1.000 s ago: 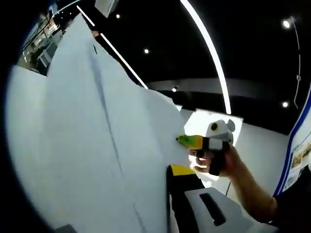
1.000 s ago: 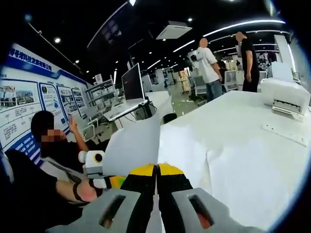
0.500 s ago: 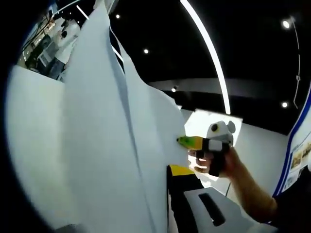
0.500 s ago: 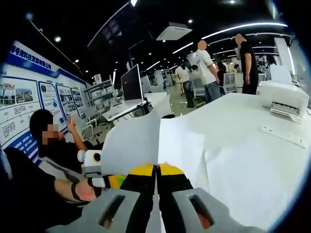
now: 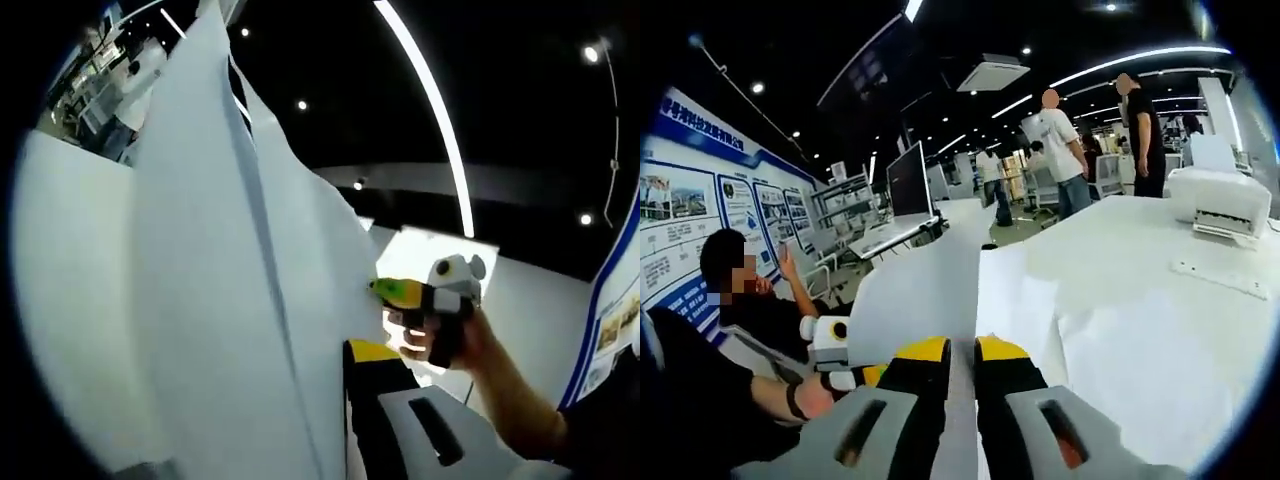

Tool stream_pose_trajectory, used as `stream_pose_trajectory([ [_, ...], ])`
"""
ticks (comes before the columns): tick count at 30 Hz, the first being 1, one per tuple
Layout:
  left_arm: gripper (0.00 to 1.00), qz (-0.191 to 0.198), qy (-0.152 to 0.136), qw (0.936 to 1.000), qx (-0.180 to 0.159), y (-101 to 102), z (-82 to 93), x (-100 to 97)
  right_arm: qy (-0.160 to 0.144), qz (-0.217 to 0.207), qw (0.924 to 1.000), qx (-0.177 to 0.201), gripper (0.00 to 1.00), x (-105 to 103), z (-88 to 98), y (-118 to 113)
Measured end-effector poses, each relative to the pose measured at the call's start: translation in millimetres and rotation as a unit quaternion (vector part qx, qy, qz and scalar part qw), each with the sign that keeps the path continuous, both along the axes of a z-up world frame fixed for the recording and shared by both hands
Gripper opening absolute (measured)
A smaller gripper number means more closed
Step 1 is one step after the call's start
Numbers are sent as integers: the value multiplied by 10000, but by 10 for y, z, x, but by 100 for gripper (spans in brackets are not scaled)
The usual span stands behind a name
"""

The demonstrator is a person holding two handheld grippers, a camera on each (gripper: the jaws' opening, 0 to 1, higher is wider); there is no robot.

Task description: Organize the stack of printing papers by aligning and flattening the scattered papers on the table

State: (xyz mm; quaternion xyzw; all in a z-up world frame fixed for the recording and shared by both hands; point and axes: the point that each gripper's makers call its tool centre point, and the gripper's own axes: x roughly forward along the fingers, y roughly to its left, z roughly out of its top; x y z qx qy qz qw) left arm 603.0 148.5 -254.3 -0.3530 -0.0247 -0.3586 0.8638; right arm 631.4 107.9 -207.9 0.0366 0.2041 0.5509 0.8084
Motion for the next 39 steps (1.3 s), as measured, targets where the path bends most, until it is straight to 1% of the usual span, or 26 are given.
stream_pose_trajectory([
  [4, 6, 1, -1, 10000, 2, -3, 0, 0, -16, 12, 10000, 59, 9, -41, 17, 12],
  [13, 6, 4, 10, 10000, -6, -9, -1, -2, -80, -5, 9998, 166, 15, -42, 74, 17],
  [24, 7, -8, 46, 10000, -52, -1, -1, 2, -86, 4, 9998, 206, 17, -36, 89, 37],
  [26, 7, -12, 38, 10000, -49, -2, 0, 1, -85, -29, 9997, 207, 22, -33, 81, 36],
  [29, 7, -14, 31, 10000, -47, -2, 2, -2, -96, -58, 9993, 345, 30, -28, 91, 45],
  [35, 7, -30, 36, 10000, -28, -11, 1, -7, -97, -240, 9984, 496, 36, 56, 123, -5],
  [37, 7, -31, 40, 10000, -34, -10, 2, -7, -91, -266, 9976, 633, 39, 64, 164, -23],
  [39, 7, -30, 38, 10000, -34, -11, 3, -8, -94, -305, 9960, 836, 45, 70, 227, -38],
])
